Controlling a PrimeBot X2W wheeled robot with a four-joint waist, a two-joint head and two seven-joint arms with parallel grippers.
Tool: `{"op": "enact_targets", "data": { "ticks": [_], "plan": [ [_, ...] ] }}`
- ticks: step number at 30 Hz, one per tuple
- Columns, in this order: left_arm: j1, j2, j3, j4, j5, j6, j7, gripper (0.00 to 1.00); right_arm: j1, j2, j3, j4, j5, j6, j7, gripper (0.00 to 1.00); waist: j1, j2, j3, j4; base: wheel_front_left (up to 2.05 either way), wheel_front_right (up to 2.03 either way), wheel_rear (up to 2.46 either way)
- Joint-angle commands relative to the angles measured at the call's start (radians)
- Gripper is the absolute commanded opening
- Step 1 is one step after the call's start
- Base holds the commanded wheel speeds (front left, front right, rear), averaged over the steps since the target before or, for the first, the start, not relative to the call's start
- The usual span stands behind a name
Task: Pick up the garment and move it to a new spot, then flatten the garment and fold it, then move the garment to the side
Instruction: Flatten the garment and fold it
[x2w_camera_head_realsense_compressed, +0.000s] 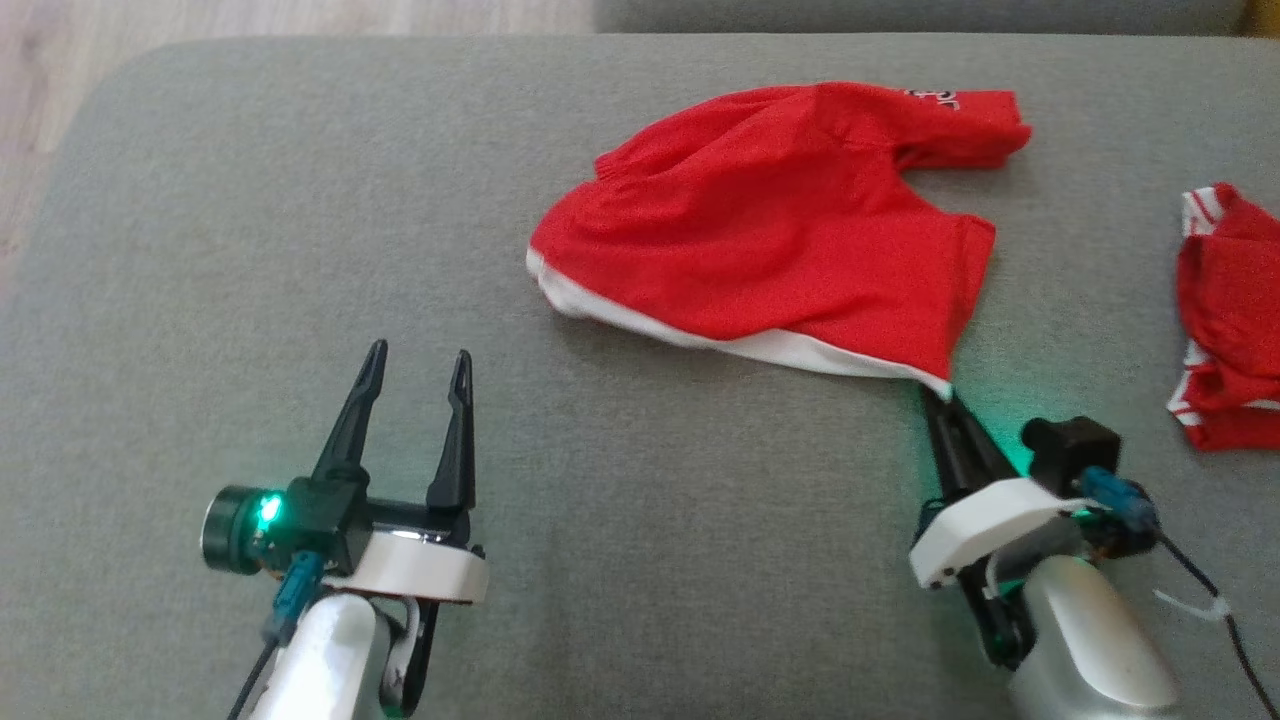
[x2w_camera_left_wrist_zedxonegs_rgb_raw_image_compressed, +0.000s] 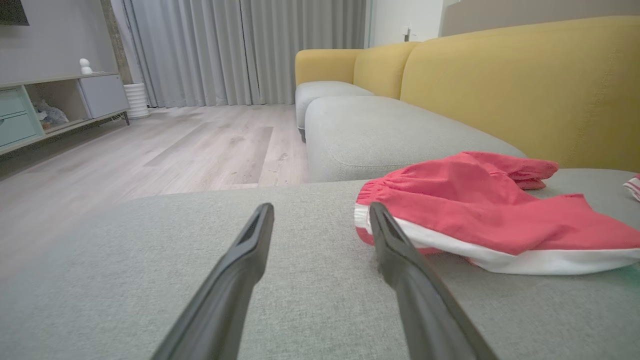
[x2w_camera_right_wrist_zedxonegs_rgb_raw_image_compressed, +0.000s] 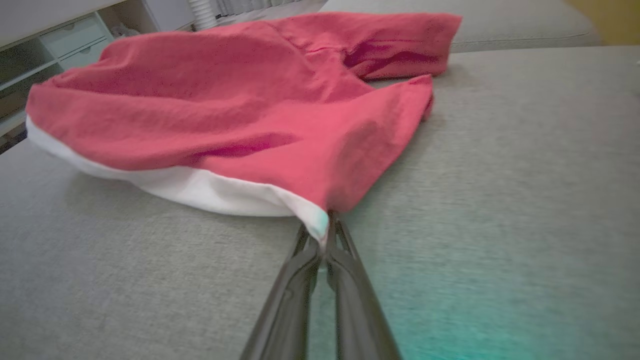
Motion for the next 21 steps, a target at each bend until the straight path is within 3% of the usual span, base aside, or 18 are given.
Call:
{"op": "enact_targets", "data": {
  "ticks": [1,13,21],
  "plan": [
    [-0.036,0.011,0.036,-0.023,0.005,-0.006,-0.009,1.00,-0.004,-0.001,0.008,-0.034,-0.010,-0.001,-0.015,0.00,-0.0001,0.0000,-0.009,-0.015,0.00,0.00,0.00],
    [-0.099,0.036,-0.050,0.145,0.005,-0.108,0.029,1.00,0.069,-0.001,-0.177,-0.153,-0.115,-0.001,0.042,0.00,-0.0001,0.0000,-0.010,-0.115,0.00,0.00,0.00],
    [-0.198,0.057,-0.176,0.262,-0.037,-0.145,0.064,1.00,0.057,-0.001,-0.152,-0.194,-0.095,-0.001,0.063,0.00,-0.0001,0.0000,0.022,-0.165,0.00,0.00,0.00]
  ]
}}
